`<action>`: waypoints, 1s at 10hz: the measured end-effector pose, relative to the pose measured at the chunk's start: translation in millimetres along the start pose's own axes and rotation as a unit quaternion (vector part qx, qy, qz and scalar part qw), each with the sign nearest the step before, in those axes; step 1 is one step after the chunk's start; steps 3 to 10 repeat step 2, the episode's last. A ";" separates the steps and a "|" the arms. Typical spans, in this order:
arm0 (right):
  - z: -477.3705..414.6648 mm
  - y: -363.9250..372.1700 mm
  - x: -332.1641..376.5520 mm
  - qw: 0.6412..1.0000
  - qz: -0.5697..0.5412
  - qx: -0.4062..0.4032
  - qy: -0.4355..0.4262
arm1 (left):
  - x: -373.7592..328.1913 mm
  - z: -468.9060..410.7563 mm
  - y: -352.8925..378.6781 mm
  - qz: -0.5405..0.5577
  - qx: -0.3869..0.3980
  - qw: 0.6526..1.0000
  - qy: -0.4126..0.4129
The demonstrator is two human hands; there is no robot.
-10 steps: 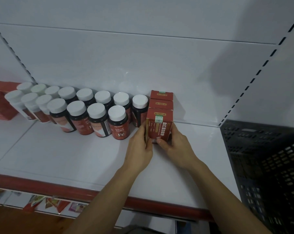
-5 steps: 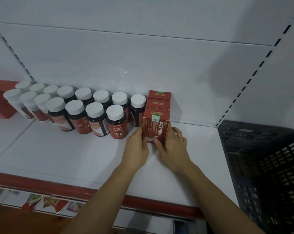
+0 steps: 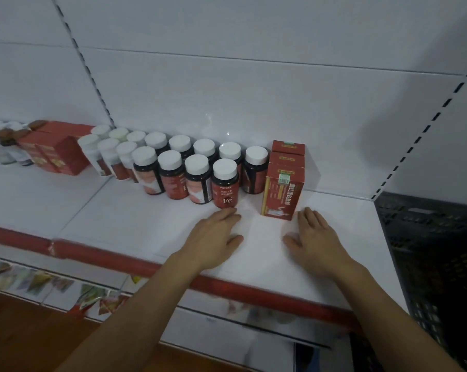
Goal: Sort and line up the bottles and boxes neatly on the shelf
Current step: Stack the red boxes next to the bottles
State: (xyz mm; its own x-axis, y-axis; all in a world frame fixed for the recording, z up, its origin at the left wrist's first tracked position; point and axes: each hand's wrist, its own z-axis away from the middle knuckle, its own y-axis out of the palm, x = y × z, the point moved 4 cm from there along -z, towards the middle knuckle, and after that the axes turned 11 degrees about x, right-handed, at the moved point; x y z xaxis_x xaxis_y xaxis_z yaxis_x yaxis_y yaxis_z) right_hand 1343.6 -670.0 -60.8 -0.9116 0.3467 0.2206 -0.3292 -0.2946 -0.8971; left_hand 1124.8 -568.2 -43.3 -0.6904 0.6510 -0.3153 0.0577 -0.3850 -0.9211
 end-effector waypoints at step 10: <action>25.5 8.3 45.1 1.000 0.002 -0.015 -0.016 | 34.0 39.5 -7.7 0.038 0.000 0.999 -0.017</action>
